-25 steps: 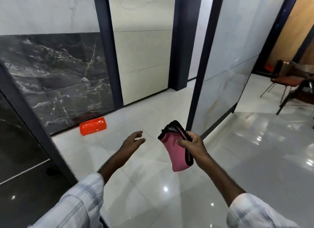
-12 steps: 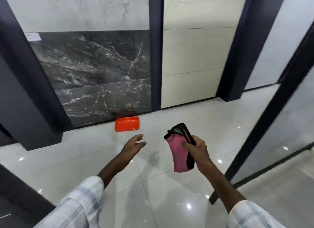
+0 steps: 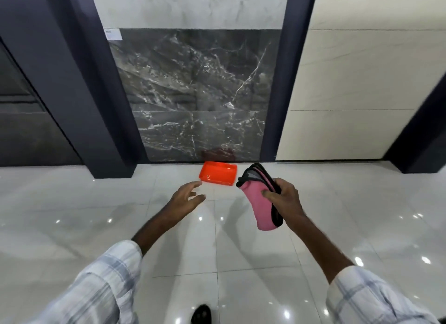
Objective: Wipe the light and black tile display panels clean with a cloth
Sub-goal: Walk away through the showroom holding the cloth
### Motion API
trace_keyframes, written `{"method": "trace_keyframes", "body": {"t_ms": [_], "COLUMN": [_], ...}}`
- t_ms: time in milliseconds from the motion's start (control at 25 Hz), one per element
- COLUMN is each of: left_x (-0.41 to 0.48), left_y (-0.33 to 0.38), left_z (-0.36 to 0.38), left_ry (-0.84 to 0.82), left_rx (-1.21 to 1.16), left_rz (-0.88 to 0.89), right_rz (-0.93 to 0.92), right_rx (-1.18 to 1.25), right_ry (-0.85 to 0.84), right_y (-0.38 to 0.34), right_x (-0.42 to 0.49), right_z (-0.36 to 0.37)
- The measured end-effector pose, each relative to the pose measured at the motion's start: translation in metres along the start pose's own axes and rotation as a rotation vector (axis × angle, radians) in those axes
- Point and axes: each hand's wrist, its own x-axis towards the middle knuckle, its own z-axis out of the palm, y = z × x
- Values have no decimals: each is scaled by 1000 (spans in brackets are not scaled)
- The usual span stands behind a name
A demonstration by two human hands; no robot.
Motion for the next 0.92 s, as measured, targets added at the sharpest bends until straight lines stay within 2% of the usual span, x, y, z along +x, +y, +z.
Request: {"method": "trace_keyframes", "body": {"t_ms": [240, 440, 640, 800, 920], "left_x": [153, 288, 406, 484, 555], "left_y": [-43, -63, -82, -110, -136], "left_z": [-34, -61, -95, -105, -102], "left_ry": [-49, -160, -188, -170, -184], "left_rx": [436, 460, 425, 379, 351], "left_rz": [114, 56, -4, -49, -108], "right_rz": [-89, -35, 3, 43, 63], "right_rx": [-231, -342, -388, -400, -453], "right_ry": [-52, -97, -154, -279, -444], "right_y": [11, 16, 14, 32, 56], "right_x": [158, 283, 394, 482, 567], "right_z": [51, 95, 134, 174, 208]}}
